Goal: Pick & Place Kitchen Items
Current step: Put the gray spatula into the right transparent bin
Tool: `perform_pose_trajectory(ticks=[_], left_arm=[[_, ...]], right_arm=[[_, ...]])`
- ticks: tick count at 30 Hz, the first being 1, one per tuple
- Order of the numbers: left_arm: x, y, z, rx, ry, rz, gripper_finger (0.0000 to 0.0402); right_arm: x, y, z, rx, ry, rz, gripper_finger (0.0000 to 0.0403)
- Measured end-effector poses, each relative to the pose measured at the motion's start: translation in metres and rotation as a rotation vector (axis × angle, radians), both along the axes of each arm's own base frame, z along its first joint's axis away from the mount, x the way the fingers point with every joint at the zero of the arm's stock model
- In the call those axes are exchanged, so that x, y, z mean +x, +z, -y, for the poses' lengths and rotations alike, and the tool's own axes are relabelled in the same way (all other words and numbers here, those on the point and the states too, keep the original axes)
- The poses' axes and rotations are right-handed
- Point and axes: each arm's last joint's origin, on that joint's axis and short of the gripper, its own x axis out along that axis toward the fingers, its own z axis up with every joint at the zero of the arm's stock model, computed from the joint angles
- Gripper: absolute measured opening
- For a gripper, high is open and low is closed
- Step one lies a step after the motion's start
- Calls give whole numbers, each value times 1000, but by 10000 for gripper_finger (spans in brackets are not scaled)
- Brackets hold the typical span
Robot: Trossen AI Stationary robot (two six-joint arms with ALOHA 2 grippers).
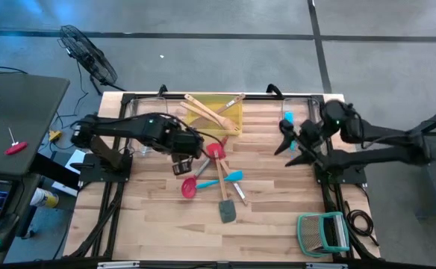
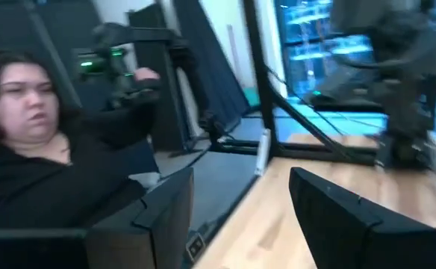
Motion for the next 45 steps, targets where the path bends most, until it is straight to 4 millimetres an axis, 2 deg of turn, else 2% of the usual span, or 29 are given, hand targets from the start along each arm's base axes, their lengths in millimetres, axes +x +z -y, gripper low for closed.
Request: perform_pose_trajectory(ticks=[4, 11, 17, 24, 30, 35, 40, 45], left_arm=[[-30, -5, -4, -11, 33, -9, 122], [-78, -20, -11, -44, 163, 49, 122], [-95, -43, -13, -81, 138, 191, 122], [-101, -76, -12, -141, 59, 196, 122], [-110, -96, -13, -133, 44, 157, 122], [-123, -104, -15, -126, 16, 168, 122], [-137, -113, -17, -123, -23, 231, 122], [-149, -123, -19, -124, -36, 273, 122]], right_arm=[[17, -5, -26, -3, 8, -9, 213], [62, -42, -62, -30, -174, -249, 213], [105, -55, -92, -110, -347, -409, 213], [160, -51, -122, -121, -578, -737, 213], [198, -69, -129, 27, -705, -1049, 213], [226, -103, -122, 159, -736, -1210, 213], [238, -132, -115, 219, -815, -1304, 213], [240, -141, -115, 225, -849, -1328, 213]])
